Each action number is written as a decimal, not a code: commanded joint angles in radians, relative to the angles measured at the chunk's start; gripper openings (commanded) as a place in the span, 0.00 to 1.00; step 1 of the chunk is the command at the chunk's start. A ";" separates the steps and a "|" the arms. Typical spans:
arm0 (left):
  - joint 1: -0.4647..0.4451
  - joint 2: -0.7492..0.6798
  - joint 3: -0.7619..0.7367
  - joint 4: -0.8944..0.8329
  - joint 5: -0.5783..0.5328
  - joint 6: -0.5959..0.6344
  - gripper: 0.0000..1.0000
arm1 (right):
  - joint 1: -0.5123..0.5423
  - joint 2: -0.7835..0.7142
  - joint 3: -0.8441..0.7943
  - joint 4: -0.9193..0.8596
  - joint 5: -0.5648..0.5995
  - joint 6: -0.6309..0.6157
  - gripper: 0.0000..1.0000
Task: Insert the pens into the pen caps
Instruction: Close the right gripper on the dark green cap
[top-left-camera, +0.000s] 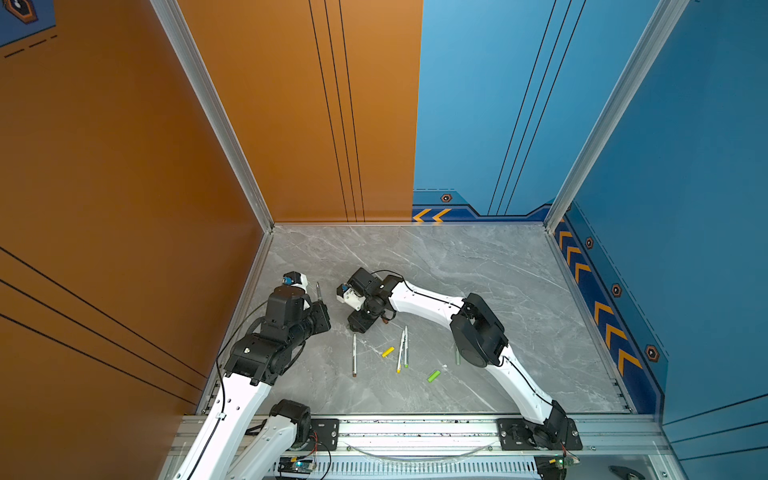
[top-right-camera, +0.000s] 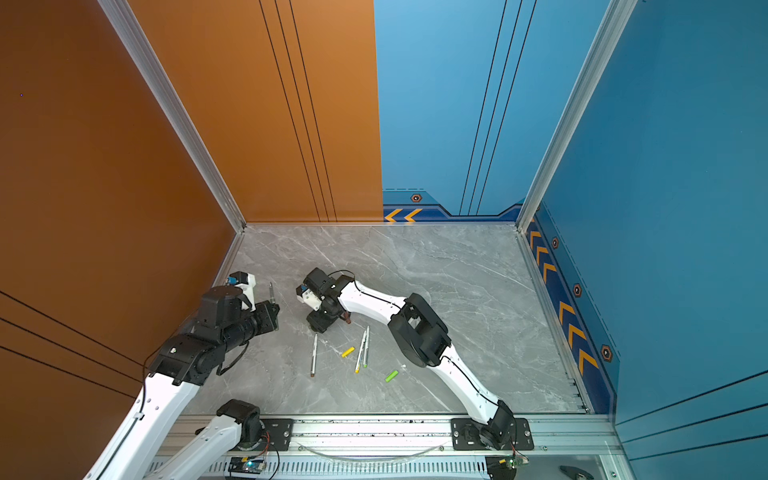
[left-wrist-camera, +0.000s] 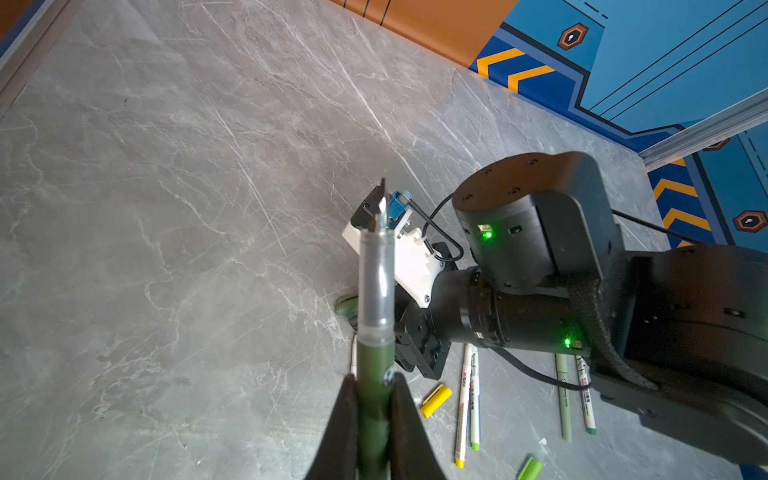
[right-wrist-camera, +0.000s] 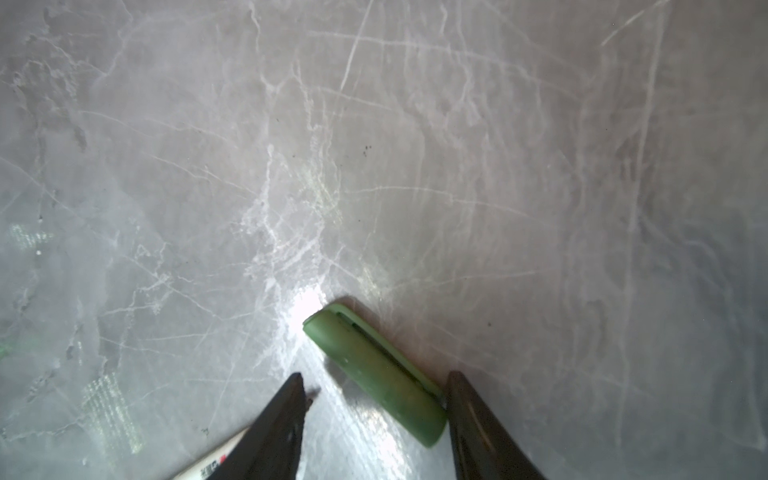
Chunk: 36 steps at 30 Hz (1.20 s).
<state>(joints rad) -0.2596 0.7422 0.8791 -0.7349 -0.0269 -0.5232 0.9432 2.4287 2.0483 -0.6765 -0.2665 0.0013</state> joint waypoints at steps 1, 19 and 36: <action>0.012 -0.009 0.017 -0.021 -0.020 0.003 0.00 | 0.016 0.000 -0.009 -0.081 0.081 -0.015 0.52; 0.013 -0.006 0.044 -0.021 -0.013 0.009 0.00 | 0.037 0.075 0.062 -0.082 0.194 0.031 0.22; 0.009 0.009 0.065 -0.026 0.013 0.021 0.00 | -0.024 0.012 0.051 -0.056 0.027 0.221 0.06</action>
<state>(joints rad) -0.2543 0.7483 0.9440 -0.7437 -0.0257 -0.5156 0.9360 2.4580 2.1040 -0.7055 -0.1646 0.1516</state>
